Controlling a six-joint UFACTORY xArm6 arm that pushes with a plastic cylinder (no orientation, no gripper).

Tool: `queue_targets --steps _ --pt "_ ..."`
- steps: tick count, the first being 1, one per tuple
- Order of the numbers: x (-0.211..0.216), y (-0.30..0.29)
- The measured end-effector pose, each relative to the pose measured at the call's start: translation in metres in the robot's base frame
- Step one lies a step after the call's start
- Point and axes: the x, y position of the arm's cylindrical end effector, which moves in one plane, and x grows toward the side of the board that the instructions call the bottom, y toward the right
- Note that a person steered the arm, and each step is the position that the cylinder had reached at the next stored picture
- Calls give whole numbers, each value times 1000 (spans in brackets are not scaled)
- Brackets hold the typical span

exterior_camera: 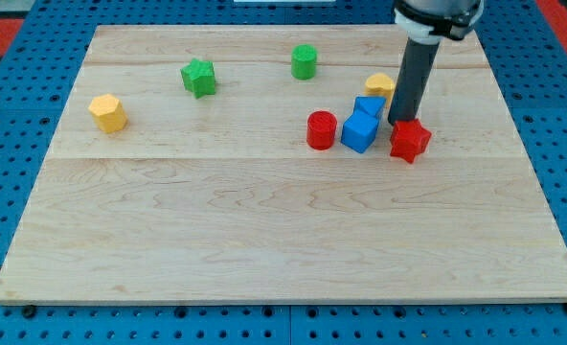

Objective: Separate the red circle and blue blocks

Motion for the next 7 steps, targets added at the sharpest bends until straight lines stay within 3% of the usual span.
queue_targets --steps 3,5,7 --pt "-32 1" --pt "10 -78" --pt "64 -98"
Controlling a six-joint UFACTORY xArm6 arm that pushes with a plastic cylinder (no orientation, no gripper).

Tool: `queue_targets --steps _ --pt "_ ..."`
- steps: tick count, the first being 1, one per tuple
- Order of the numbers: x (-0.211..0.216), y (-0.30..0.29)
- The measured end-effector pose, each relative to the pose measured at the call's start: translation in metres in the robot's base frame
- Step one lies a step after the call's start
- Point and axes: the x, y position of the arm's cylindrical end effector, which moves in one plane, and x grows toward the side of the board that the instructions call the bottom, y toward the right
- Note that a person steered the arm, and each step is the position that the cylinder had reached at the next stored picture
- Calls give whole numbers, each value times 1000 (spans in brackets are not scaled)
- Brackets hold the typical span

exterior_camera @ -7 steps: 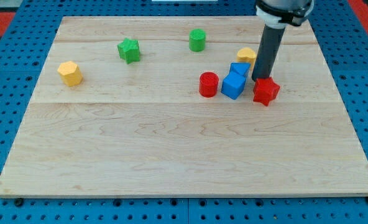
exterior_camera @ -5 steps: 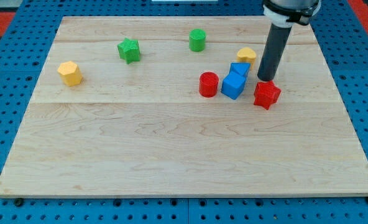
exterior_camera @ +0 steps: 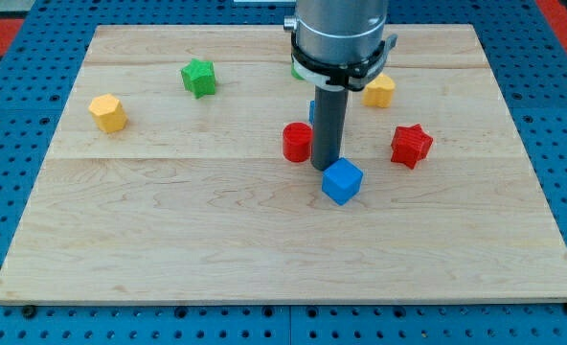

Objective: Separate the red circle and blue blocks

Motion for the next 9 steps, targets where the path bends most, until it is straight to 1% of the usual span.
queue_targets --steps 3,4,6,7,8,9 --pt "64 -19" --pt "70 -1" --pt "71 53" --pt "88 48" --pt "95 17" --pt "91 0"
